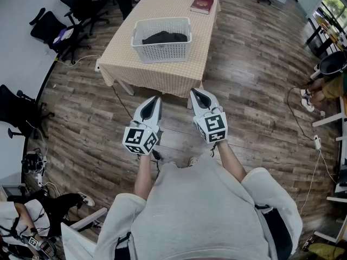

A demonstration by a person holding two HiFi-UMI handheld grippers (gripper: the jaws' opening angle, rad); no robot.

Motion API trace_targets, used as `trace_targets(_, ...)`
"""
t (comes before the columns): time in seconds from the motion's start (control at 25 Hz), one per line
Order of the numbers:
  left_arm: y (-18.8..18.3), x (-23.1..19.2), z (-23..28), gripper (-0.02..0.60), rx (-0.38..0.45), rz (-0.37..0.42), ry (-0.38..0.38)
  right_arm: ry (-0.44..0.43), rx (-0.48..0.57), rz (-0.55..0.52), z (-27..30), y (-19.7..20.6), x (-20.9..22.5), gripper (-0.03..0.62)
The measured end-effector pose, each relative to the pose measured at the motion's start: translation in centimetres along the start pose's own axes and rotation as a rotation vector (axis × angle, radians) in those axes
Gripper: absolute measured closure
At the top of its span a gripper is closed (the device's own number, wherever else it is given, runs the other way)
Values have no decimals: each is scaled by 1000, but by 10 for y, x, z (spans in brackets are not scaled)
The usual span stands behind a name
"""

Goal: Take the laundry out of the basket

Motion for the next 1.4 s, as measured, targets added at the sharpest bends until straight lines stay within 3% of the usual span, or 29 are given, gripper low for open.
trace_targets(0.8, 16, 39, 12, 569, -14, 23, -77, -67, 30, -6, -19, 17, 38, 595)
trace_targets(1.12, 26, 19, 34, 569, -26, 10, -84, -72, 12, 4, 6, 29, 48, 595)
trace_targets(1.4, 29, -36, 86, 569, -15, -15, -75, -72, 8, -3, 75, 25, 67, 595)
Point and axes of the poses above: the fingertips, and each gripper's own axes: z forward along the fingers, x to its right, y out of its underside, the point moved 3 cm from there along -z, backward along the fingers, and after that the axes turned 1 degree about z, right-handed, at the moved point
